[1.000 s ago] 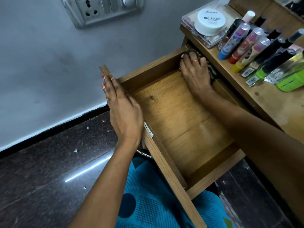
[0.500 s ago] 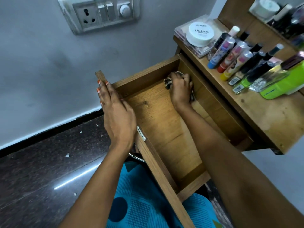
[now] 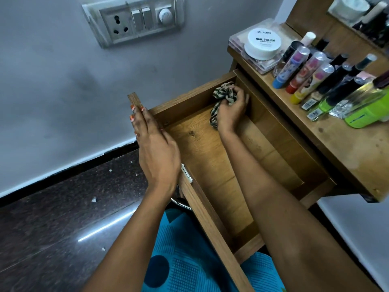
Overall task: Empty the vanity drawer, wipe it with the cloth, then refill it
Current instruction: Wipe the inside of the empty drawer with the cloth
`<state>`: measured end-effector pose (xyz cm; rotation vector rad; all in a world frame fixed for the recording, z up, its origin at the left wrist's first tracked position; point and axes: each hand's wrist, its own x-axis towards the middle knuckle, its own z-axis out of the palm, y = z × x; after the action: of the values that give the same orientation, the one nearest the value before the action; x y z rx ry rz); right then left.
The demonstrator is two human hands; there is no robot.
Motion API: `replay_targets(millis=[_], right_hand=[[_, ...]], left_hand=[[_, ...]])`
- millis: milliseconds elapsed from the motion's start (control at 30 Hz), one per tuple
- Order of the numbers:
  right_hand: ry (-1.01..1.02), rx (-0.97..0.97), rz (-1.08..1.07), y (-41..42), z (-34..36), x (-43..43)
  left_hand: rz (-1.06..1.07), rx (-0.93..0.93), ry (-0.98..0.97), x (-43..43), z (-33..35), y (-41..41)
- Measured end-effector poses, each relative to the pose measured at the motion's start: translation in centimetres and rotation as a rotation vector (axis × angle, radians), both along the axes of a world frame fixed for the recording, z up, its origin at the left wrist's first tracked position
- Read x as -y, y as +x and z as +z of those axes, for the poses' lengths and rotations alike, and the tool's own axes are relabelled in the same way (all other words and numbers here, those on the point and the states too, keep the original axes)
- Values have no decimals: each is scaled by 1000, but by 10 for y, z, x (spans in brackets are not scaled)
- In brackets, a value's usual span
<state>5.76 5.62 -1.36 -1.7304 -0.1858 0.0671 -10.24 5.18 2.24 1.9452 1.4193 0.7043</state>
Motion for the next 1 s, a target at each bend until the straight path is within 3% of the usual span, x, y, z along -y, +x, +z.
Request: replay_targets(millis=[200, 333, 433, 533, 667, 767, 867, 1000], right_hand=[[-122, 102, 163, -26, -10, 2], [-241, 362, 482, -62, -18, 10], [-265, 433, 652, -65, -17, 11], [-196, 366, 536, -52, -13, 9], [-6, 59, 116, -6, -2, 6], [88, 27, -78, 13, 4, 0], [90, 88, -62, 0, 1, -5], [0, 238, 139, -39, -7, -1]], left_hand=[[1, 14, -3, 0, -1, 0], [7, 16, -6, 1, 0, 1], [0, 12, -3, 0, 1, 1], [-2, 10, -3, 0, 1, 0], [-4, 25, -1, 0, 1, 0], [-6, 23, -5, -1, 2, 0], [-5, 35, -13, 1, 2, 0], [6, 39, -12, 1, 1, 1]])
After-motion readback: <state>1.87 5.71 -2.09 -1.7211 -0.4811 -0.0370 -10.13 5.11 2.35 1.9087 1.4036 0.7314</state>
